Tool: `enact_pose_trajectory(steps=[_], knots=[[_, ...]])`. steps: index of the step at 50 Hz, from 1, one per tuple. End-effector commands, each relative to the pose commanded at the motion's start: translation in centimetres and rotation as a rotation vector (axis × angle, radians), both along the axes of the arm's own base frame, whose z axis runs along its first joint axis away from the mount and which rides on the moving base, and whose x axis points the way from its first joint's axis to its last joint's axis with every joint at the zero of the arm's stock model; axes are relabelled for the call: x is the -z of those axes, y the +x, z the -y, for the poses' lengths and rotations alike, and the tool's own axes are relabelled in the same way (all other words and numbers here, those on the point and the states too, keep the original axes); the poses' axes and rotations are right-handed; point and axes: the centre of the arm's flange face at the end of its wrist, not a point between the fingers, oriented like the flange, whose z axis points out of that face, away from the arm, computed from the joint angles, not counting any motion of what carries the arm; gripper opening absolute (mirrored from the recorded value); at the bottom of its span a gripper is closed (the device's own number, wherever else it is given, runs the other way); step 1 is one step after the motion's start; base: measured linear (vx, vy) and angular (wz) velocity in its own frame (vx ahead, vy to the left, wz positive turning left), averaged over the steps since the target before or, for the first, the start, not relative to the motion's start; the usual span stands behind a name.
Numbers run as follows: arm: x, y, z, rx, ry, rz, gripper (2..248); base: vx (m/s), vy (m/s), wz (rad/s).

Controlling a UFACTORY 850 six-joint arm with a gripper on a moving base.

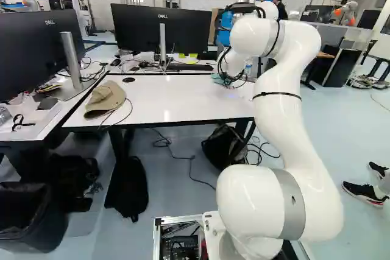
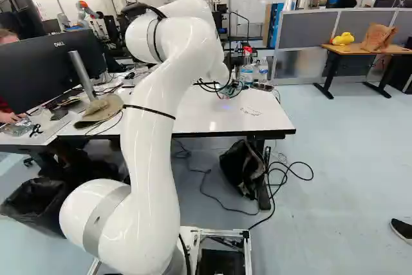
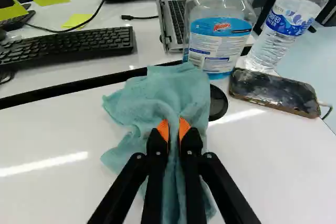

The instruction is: Clean the table with the green towel

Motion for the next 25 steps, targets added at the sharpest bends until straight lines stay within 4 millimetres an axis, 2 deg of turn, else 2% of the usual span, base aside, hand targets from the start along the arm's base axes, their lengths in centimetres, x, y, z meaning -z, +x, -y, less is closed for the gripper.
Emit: enact_pose_trajectory(steps=[14, 25], knots=[[0.6, 2.3, 1.1, 0.007, -0.008, 0.030, 42, 0.000, 0.000, 0.000], [0.8, 3.6, 0.3, -0.007, -0.011, 0.043, 42, 0.000, 0.000, 0.000]])
